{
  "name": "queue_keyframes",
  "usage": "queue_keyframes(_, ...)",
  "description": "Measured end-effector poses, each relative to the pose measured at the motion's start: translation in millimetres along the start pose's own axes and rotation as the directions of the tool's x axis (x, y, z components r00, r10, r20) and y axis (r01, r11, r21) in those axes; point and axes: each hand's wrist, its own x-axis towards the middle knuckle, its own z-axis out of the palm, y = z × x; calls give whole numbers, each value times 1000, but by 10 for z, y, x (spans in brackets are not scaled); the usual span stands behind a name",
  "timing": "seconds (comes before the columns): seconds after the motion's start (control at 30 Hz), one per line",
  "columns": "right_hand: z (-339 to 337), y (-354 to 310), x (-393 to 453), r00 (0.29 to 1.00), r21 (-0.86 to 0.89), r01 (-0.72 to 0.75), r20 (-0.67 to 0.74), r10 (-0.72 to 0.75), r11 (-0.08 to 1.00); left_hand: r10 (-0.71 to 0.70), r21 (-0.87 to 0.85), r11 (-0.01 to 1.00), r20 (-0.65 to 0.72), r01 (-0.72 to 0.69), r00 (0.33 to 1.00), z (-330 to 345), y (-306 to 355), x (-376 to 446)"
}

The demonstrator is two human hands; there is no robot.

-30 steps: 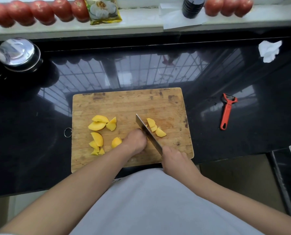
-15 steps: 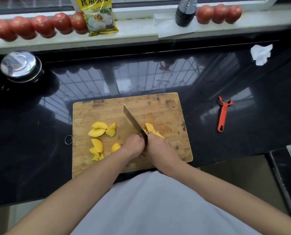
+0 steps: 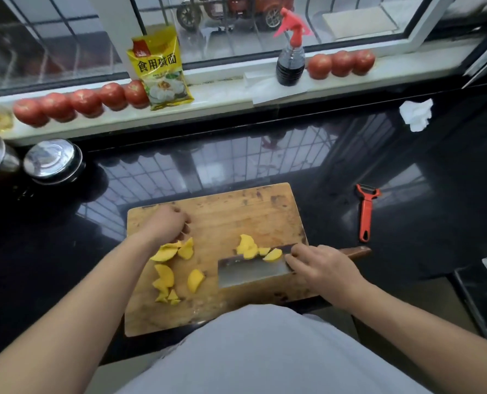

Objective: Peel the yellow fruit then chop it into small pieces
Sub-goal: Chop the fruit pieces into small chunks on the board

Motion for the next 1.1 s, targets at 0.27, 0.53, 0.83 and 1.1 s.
queue_keyframes(0.27,257,-242,307,979,-90,-17,-204,-2,996,279,303,843,461,-445,842,1112,128,-782)
queue_keyframes(0.53,223,-371,245,982,-106,-47,-186,27,993,204,413,833,392,-369,897,1257,44,-457)
queue_keyframes(0.83,194,-397,59,967,-44,-211,-153,202,977,363,228,880,244,-417,899,1092,99,-363)
queue_keyframes(1.1,122,-449,151,974,-62,-206,-112,199,977,413,322,809,284,-492,865,1285,-200,-534)
